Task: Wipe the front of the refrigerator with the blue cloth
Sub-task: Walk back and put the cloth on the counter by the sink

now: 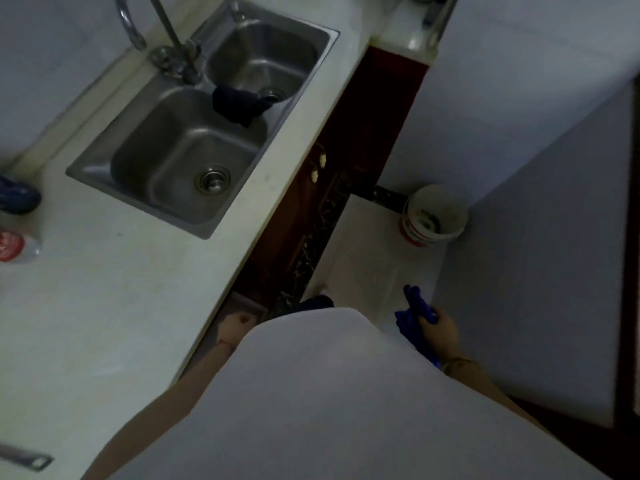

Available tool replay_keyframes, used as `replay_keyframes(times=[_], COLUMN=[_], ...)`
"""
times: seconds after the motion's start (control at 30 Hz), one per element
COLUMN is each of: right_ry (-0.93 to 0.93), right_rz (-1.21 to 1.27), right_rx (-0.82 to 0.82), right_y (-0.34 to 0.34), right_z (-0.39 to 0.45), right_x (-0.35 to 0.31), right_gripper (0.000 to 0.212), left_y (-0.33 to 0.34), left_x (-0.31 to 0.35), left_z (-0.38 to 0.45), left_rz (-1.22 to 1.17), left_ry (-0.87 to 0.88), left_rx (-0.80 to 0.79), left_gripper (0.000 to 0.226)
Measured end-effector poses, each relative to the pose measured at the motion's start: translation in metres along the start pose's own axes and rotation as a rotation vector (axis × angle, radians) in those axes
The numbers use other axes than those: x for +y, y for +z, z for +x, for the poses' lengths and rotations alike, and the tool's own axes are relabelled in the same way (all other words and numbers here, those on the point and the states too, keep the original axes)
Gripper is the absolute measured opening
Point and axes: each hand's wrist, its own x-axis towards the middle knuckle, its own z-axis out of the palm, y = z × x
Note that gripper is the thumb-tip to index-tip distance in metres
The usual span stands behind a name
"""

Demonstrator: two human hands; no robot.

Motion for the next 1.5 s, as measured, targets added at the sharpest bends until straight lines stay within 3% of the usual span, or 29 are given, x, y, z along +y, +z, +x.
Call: replay_keyframes(times=[0.17,0.37,0.47,0.53,0.67,0.8,0.93,1.03,1.2,1.33,1.5], right_ry=[0.009,-0.07,-0.254,-0.389,-0.724,-1.108,-1.412,-1.592,-1.742,-1.713,-1.679], right_rz=[-0.109,-0.232,-0.341,-0.394,-0.43,-0.568,-0.64,-0.706,-0.82,-0.915,-0.991], right_rx=[-0.063,-0.182,-0.309,-0.347,-0.356,-0.471,-0.58,-0.631,-0.678,-0.727,-0.74], right_y=[-0.033,-0.056,-0.065,-0.06,-0.034,0.02,0.094,0.162,0.273,0.329,0.348], right_z=[0.048,0.099,0.144,0.179,0.151,0.114,0.052,0.003,-0.068,-0.09,-0.081], right_x=[-0.037,-0.094,-0.135,-0.159,-0.25,-0.319,-0.359,-0.377,-0.386,-0.371,-0.349], right_gripper=[0.032,0.035,0.034,0.023,0.012,0.044,0.048,0.051,0.058,0.061,0.065], left_y=[-0.03,-0.03,-0.02,-0.017,-0.017,-0.03,-0.046,-0.061,-0.076,-0.077,-0.074], left_x=[0.065,0.093,0.092,0.09,0.081,0.062,0.016,-0.024,-0.089,-0.119,-0.13], left_z=[0.03,0.026,0.015,0.003,-0.022,-0.045,-0.06,-0.067,-0.068,-0.068,-0.065], left_rz=[-0.171,-0.294,-0.375,-0.44,-0.518,-0.491,-0.376,-0.283,-0.173,-0.147,-0.152], left_ry=[0.045,-0.042,-0.098,-0.128,-0.19,-0.27,-0.312,-0.368,-0.42,-0.46,-0.457], left_rx=[0.102,0.265,0.363,0.442,0.616,0.832,0.957,0.959,0.92,0.858,0.792], left_gripper=[0.026,0.025,0.024,0.022,0.02,0.021,0.025,0.028,0.031,0.029,0.029])
